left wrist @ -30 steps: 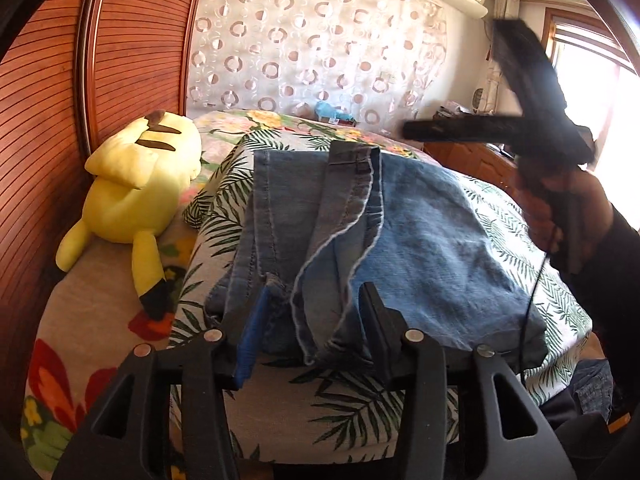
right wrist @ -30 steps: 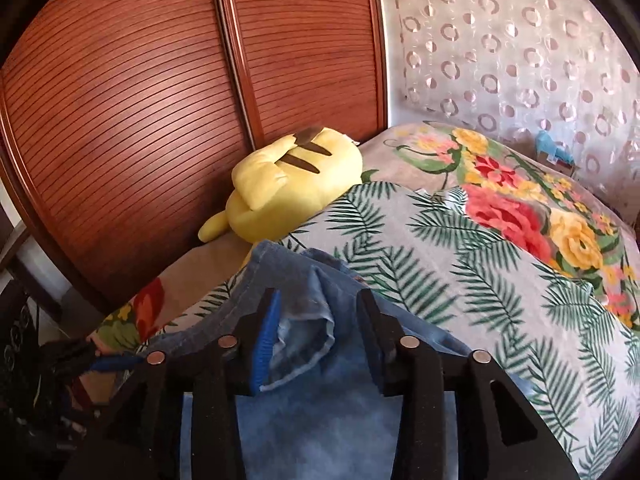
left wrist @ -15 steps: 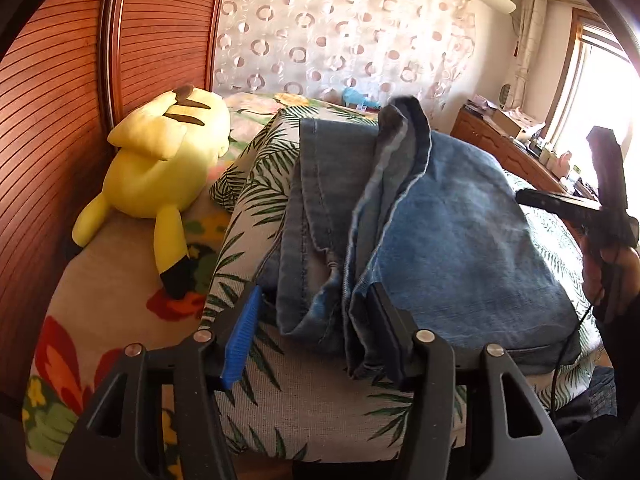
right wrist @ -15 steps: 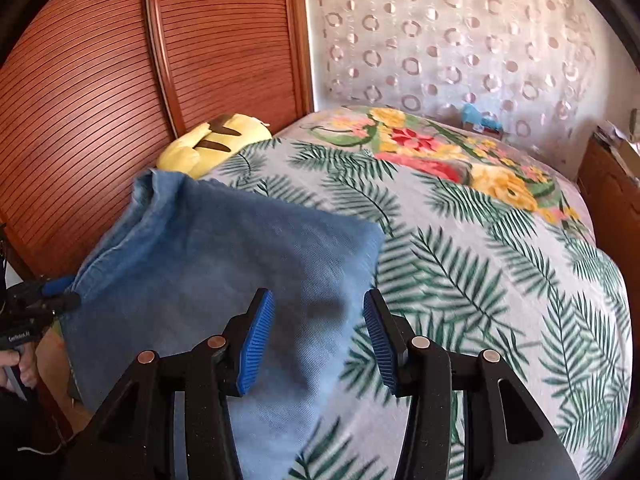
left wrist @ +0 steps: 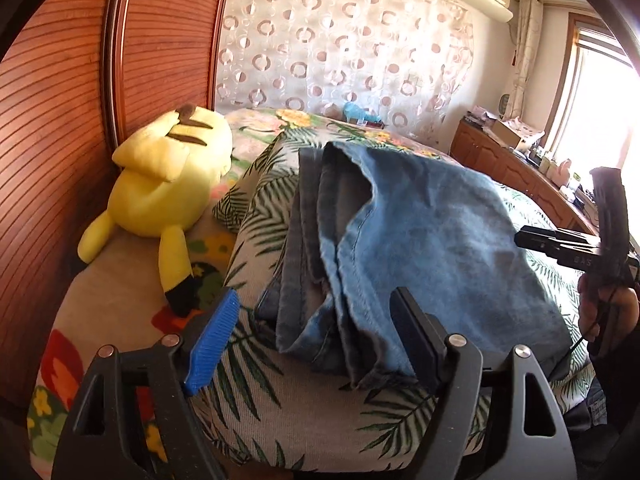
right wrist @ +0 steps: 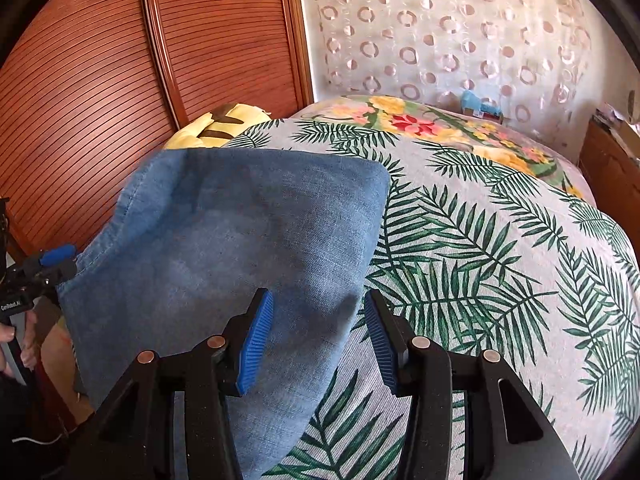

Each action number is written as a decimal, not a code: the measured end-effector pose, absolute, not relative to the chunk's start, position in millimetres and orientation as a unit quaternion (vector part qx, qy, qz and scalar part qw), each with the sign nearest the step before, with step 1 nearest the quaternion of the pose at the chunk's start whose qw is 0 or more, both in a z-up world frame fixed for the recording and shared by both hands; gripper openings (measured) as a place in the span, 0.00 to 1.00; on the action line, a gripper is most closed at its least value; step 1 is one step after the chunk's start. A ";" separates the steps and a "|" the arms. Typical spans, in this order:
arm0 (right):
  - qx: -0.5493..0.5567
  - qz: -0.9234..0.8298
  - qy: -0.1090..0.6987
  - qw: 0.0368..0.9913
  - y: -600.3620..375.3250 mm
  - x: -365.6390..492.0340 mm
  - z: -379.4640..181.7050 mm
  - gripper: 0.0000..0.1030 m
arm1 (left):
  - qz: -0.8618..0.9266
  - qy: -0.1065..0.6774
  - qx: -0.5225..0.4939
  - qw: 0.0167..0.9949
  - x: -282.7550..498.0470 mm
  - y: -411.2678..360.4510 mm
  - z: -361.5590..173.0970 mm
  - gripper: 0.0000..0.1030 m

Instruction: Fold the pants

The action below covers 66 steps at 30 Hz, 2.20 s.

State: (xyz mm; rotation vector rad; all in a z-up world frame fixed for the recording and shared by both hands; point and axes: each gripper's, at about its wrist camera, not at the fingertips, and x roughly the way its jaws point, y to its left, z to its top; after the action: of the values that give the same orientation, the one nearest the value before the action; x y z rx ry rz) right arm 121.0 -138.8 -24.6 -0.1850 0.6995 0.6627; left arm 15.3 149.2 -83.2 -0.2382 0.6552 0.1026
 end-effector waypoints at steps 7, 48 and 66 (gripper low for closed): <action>-0.089 0.317 0.300 0.896 -160.2 93.0 13.4 0.48 | 0.039 0.302 -0.097 0.948 21.9 131.5 -65.4 0.76; -0.068 0.327 0.370 0.867 -133.9 176.8 -19.7 0.56 | -0.049 0.329 -0.060 0.941 72.5 50.2 -72.6 0.76; -0.031 0.369 0.373 0.851 -101.5 198.9 -24.9 0.14 | -0.045 0.331 -0.066 0.940 67.4 56.3 -75.0 0.76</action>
State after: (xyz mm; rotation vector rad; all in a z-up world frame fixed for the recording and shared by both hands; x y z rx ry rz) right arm 198.9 -101.5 -24.9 -0.0645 0.7861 0.7760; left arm 67.4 56.3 -75.0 -0.1343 0.6753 -0.0922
